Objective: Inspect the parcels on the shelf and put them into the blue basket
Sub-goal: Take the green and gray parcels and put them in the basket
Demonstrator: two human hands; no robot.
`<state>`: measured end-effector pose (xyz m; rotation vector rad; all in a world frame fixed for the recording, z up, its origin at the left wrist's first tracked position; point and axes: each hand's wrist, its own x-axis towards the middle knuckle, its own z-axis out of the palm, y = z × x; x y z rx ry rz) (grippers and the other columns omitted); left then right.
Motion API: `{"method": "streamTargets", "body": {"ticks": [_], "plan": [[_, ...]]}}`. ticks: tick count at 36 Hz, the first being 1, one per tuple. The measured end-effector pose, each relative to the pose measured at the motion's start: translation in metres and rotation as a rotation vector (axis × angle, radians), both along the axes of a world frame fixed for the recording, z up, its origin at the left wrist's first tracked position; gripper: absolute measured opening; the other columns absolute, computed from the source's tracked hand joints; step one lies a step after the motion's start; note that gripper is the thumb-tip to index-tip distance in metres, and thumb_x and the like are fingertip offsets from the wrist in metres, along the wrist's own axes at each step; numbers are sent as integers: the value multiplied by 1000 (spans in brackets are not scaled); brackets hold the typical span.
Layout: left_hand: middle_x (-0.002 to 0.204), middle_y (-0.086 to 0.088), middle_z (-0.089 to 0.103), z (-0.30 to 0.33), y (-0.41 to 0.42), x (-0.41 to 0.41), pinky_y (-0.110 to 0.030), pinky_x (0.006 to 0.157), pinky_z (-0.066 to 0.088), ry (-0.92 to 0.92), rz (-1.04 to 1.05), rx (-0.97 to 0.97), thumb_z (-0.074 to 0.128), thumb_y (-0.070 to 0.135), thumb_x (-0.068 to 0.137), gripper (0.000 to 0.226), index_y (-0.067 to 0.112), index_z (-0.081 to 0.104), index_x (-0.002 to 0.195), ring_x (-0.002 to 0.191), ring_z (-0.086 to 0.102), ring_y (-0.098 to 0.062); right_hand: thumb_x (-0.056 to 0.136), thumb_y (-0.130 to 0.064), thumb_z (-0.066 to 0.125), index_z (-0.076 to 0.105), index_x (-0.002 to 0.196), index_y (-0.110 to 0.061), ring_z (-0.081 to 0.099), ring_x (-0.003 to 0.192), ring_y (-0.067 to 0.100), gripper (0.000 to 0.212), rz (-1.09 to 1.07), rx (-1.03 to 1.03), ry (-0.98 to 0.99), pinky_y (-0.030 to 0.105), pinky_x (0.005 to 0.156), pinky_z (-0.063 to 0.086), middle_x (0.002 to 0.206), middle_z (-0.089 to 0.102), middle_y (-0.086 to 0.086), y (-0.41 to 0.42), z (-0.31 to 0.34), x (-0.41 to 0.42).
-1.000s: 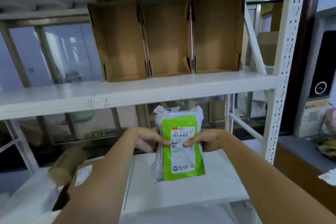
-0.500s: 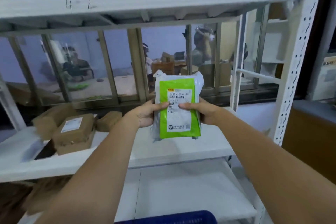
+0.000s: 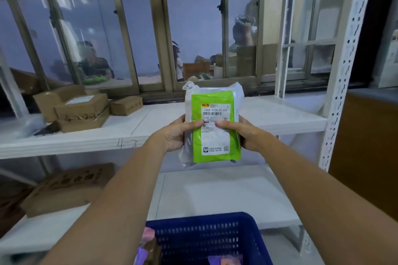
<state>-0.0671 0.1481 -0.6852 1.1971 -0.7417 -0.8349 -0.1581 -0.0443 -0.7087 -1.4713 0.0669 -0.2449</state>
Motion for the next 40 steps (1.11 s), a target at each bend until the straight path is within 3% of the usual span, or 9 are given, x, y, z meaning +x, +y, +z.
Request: {"method": "streamTargets", "body": {"ticks": [7, 12, 15, 18, 26, 29, 34, 38, 40], "plan": [[128, -17, 62, -35, 26, -52, -41, 87, 56, 29, 38, 13, 94, 18, 46, 97, 6, 53, 133, 113, 62, -31, 60, -24, 89, 61, 127, -15, 67, 109, 30, 73, 5, -28, 48, 49, 96, 51, 118, 70, 9, 27, -26, -58], [117, -16, 67, -60, 38, -82, -39, 79, 59, 76, 47, 13, 93, 18, 47, 81, 6, 61, 120, 97, 70, -27, 65, -17, 86, 63, 125, -11, 68, 107, 30, 64, -18, 3, 82, 47, 93, 53, 115, 71, 11, 45, -47, -94], [118, -18, 67, -83, 40, -88, -39, 77, 59, 97, 38, 34, 98, 22, 34, 96, 6, 60, 121, 98, 69, -28, 72, -14, 82, 62, 124, -11, 68, 106, 31, 56, -28, 8, 97, 48, 92, 54, 115, 71, 11, 51, -67, -106], [122, -18, 65, -111, 39, -86, -39, 80, 58, 116, 15, 60, 99, 23, 36, 101, 6, 57, 126, 104, 67, -29, 78, -8, 77, 62, 121, -12, 68, 106, 30, 46, -47, 46, 119, 43, 88, 57, 115, 71, 12, 53, -92, -109], [130, -21, 59, -190, 23, -72, -50, 96, 50, 209, -36, 115, 95, 20, 49, 99, 5, 49, 136, 118, 58, -36, 66, -13, 86, 59, 126, -10, 69, 105, 30, 66, -48, 115, 238, 47, 91, 55, 114, 71, 11, 39, -169, -102], [133, -22, 55, -225, 18, -62, -56, 104, 41, 249, -38, 115, 94, 20, 53, 99, 5, 46, 138, 122, 54, -39, 68, -10, 85, 60, 125, -10, 68, 106, 32, 62, -51, 134, 284, 50, 93, 53, 115, 71, 13, 35, -195, -92], [133, -22, 56, -276, 14, -56, -52, 101, 46, 312, -41, 117, 94, 20, 52, 95, 5, 51, 135, 123, 54, -39, 65, -11, 86, 61, 124, -9, 70, 102, 30, 64, -94, 137, 339, 47, 89, 55, 112, 72, 12, 29, -239, -82], [132, -22, 57, -327, 13, -52, -50, 98, 49, 384, -11, 172, 95, 19, 50, 94, 5, 53, 133, 122, 55, -38, 71, -8, 82, 64, 121, -9, 69, 103, 30, 53, -88, 167, 396, 45, 88, 56, 112, 72, 13, 30, -290, -78], [130, -22, 58, -350, 12, -51, -48, 95, 51, 407, 15, 209, 91, 13, 56, 83, 5, 56, 130, 119, 57, -38, 66, -12, 85, 62, 125, -9, 69, 104, 31, 63, -86, 190, 444, 48, 90, 55, 114, 71, 12, 30, -313, -78]]}}
